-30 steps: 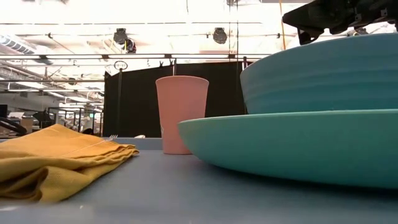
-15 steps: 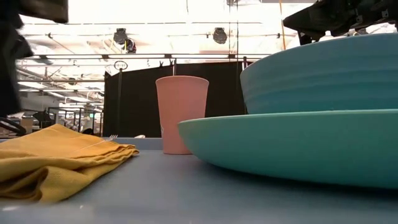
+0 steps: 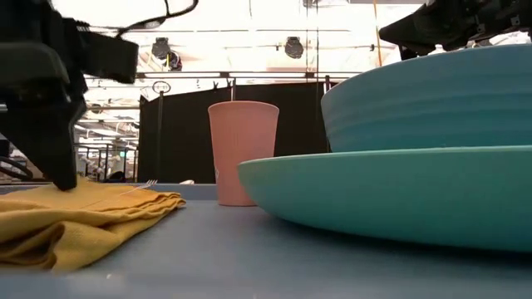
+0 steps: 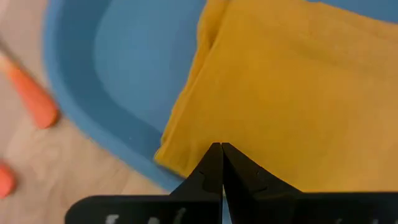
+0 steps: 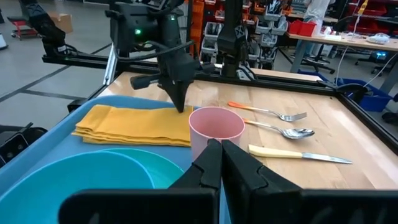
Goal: Set up tray
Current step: Put the yellow napkin to the left of the green plate on the blue serving tray
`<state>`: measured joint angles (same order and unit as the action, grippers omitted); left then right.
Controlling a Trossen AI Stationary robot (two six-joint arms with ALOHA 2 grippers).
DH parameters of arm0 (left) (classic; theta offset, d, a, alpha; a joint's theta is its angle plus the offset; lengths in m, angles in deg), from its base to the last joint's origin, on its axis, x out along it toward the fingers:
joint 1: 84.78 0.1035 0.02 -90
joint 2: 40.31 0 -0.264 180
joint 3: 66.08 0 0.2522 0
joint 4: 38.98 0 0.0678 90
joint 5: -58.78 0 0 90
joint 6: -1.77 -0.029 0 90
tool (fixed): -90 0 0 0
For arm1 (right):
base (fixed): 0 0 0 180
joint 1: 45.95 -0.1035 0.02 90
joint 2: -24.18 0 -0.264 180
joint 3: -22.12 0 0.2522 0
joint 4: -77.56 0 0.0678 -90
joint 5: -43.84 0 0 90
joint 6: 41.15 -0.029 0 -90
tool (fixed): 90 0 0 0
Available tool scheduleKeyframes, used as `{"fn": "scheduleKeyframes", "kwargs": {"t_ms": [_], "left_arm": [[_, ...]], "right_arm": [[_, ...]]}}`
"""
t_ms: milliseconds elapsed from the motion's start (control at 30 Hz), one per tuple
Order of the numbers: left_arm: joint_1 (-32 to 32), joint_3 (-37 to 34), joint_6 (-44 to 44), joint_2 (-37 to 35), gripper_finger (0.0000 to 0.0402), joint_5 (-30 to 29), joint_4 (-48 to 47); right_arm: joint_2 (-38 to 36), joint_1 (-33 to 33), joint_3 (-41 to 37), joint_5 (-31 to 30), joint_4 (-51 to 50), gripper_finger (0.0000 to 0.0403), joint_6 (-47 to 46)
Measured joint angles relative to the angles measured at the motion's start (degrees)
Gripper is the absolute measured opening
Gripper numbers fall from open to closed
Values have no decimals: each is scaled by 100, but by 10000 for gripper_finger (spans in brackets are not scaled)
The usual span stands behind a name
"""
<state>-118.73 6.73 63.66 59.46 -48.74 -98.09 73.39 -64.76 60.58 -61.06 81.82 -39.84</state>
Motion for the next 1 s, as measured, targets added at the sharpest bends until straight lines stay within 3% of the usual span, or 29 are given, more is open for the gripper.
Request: {"fn": "scheduleKeyframes", "kwargs": {"t_ms": [333, 633, 1000], "left_arm": [[393, -516, -725, -33, 1, 231, 813], [671, -533, -1460, -14, 1, 128, 1116], [721, -540, -1712, 2, 0, -84, 1183]], "right_arm": [[0, 2, -1, -2, -43, 0, 89], [0, 124, -1, -2, -59, 0, 42], [0, 149, -1, 0, -124, 0, 28]]}}
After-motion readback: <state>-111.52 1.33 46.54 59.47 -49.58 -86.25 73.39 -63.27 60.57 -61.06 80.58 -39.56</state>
